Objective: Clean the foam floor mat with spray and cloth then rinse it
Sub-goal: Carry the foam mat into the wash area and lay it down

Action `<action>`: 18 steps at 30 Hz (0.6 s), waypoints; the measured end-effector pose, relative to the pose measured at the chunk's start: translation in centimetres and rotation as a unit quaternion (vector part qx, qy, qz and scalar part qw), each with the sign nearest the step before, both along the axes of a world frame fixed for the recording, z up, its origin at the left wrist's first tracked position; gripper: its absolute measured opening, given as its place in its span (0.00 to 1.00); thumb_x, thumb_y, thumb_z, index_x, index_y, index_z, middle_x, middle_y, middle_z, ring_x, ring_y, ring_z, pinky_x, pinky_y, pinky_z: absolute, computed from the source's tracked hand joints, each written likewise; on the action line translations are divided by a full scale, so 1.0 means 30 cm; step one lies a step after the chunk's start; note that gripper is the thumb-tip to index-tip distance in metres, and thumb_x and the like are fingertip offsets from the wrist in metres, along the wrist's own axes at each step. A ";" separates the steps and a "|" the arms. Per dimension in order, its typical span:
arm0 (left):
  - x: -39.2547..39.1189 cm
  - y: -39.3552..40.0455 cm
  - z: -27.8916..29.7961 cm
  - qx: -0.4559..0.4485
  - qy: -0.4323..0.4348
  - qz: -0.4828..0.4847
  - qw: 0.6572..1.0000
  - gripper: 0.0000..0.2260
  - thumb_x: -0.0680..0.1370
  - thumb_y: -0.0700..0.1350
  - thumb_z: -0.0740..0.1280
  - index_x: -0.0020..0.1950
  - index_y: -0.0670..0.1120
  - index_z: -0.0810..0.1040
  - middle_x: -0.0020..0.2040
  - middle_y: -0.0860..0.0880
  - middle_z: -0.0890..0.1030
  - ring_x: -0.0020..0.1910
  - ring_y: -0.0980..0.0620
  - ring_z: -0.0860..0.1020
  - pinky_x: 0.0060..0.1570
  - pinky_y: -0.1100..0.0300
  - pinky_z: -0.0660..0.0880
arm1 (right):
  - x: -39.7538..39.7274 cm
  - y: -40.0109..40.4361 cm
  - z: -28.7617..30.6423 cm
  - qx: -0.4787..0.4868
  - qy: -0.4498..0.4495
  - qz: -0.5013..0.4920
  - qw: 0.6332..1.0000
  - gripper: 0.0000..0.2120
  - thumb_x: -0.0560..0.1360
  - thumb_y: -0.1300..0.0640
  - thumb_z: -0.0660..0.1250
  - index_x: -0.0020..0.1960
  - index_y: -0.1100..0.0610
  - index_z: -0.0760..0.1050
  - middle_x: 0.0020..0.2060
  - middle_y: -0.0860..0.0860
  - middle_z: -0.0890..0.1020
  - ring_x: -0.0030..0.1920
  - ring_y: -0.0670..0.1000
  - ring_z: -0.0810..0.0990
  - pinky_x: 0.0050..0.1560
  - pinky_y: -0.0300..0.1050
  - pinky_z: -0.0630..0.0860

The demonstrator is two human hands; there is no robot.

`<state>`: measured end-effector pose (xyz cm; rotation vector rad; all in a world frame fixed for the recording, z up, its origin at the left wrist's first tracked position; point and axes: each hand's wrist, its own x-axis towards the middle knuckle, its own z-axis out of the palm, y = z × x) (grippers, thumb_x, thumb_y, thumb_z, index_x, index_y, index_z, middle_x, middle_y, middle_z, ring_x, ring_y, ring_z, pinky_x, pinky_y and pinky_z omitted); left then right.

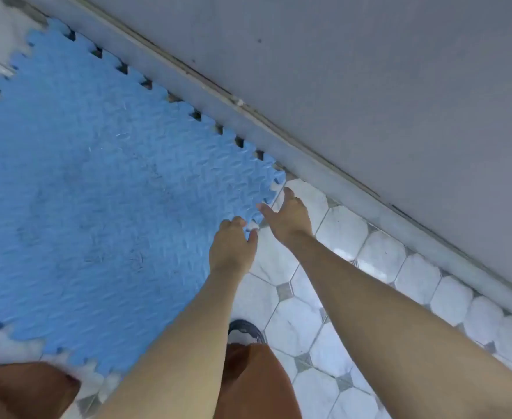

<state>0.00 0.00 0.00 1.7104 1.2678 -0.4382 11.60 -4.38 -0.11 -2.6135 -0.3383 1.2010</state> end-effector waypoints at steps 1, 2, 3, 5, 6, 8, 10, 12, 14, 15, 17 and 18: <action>0.001 -0.014 -0.033 -0.021 0.005 0.043 0.999 0.16 0.79 0.51 0.62 0.62 0.43 0.74 0.59 0.41 0.75 0.59 0.42 0.75 0.56 0.52 0.71 | 0.002 0.008 -0.031 0.010 0.006 -0.016 1.000 0.37 0.76 0.42 0.66 0.77 0.57 0.56 0.70 0.58 0.70 0.69 0.60 0.69 0.63 0.53 0.71; 0.005 -0.026 -0.060 -0.035 0.016 0.085 0.996 0.17 0.79 0.51 0.62 0.62 0.41 0.74 0.59 0.40 0.76 0.59 0.41 0.75 0.57 0.53 0.70 | 0.004 0.014 -0.063 0.015 0.011 -0.032 0.999 0.37 0.76 0.42 0.67 0.77 0.58 0.57 0.69 0.59 0.71 0.68 0.60 0.71 0.63 0.52 0.72; 0.009 -0.045 -0.094 -0.063 0.031 0.135 0.988 0.18 0.79 0.52 0.62 0.62 0.39 0.74 0.59 0.39 0.77 0.60 0.41 0.74 0.58 0.54 0.68 | 0.005 0.017 -0.092 0.014 0.018 -0.052 0.998 0.37 0.75 0.43 0.67 0.76 0.58 0.57 0.69 0.59 0.72 0.68 0.60 0.71 0.62 0.51 0.72; 0.015 -0.067 -0.134 -0.121 0.050 0.260 0.957 0.20 0.79 0.52 0.61 0.61 0.37 0.74 0.59 0.38 0.78 0.61 0.41 0.74 0.60 0.54 0.69 | 0.000 0.019 -0.141 0.007 0.032 -0.084 0.996 0.36 0.75 0.44 0.68 0.75 0.60 0.58 0.68 0.59 0.72 0.68 0.60 0.72 0.61 0.49 0.71; 0.022 -0.070 -0.146 -0.149 0.054 0.326 0.932 0.20 0.79 0.53 0.61 0.60 0.37 0.75 0.58 0.38 0.78 0.60 0.40 0.75 0.60 0.52 0.71 | -0.007 0.019 -0.156 0.004 0.033 -0.091 0.995 0.35 0.75 0.45 0.69 0.74 0.60 0.60 0.67 0.59 0.73 0.67 0.60 0.72 0.60 0.48 0.71; 0.031 -0.065 -0.161 -0.225 0.046 0.496 0.837 0.18 0.79 0.53 0.61 0.60 0.41 0.75 0.53 0.41 0.78 0.52 0.41 0.78 0.56 0.51 0.75 | -0.018 0.016 -0.185 0.005 0.023 -0.106 0.994 0.32 0.74 0.46 0.70 0.70 0.61 0.64 0.65 0.59 0.72 0.63 0.60 0.74 0.57 0.48 0.72; 0.044 -0.056 -0.165 -0.335 0.007 0.632 0.699 0.10 0.79 0.52 0.60 0.55 0.49 0.71 0.44 0.48 0.72 0.37 0.50 0.72 0.44 0.59 0.73 | -0.027 0.014 -0.215 0.005 0.011 -0.120 0.993 0.31 0.72 0.46 0.72 0.67 0.60 0.68 0.63 0.58 0.72 0.61 0.60 0.75 0.58 0.50 0.74; 0.060 -0.037 -0.151 -0.387 -0.041 0.689 0.611 0.08 0.79 0.53 0.57 0.50 0.49 0.70 0.40 0.50 0.68 0.34 0.53 0.67 0.39 0.63 0.68 | -0.036 0.022 -0.238 0.007 0.014 -0.131 0.991 0.31 0.71 0.46 0.74 0.66 0.59 0.69 0.61 0.57 0.74 0.60 0.59 0.76 0.59 0.52 0.75; 0.071 -0.015 -0.157 -0.401 -0.063 0.708 0.578 0.17 0.79 0.57 0.55 0.60 0.49 0.73 0.54 0.50 0.73 0.55 0.52 0.74 0.56 0.57 0.71 | -0.044 0.040 -0.250 0.018 0.028 -0.164 0.986 0.30 0.70 0.47 0.74 0.66 0.59 0.69 0.59 0.55 0.77 0.59 0.57 0.77 0.57 0.49 0.75; 0.074 0.000 -0.152 -0.403 -0.063 0.722 0.559 0.21 0.79 0.59 0.55 0.66 0.49 0.70 0.63 0.49 0.72 0.65 0.50 0.70 0.65 0.54 0.66 | -0.046 0.050 -0.249 0.027 0.039 -0.196 0.980 0.30 0.70 0.48 0.75 0.66 0.59 0.68 0.56 0.52 0.78 0.58 0.56 0.78 0.56 0.48 0.76; 0.081 0.032 -0.138 -0.399 -0.056 0.741 0.537 0.24 0.79 0.61 0.56 0.69 0.49 0.69 0.69 0.49 0.71 0.71 0.49 0.67 0.70 0.52 0.60 | -0.049 0.072 -0.250 0.044 0.065 -0.272 0.959 0.31 0.70 0.48 0.76 0.65 0.58 0.67 0.51 0.48 0.77 0.56 0.54 0.79 0.55 0.47 0.76; 0.079 0.046 -0.129 -0.399 -0.049 0.741 0.538 0.25 0.79 0.62 0.56 0.69 0.49 0.69 0.70 0.48 0.71 0.70 0.49 0.67 0.71 0.52 0.59 | -0.049 0.081 -0.250 0.053 0.080 -0.306 0.947 0.31 0.69 0.48 0.76 0.65 0.57 0.66 0.50 0.47 0.76 0.55 0.53 0.79 0.56 0.48 0.77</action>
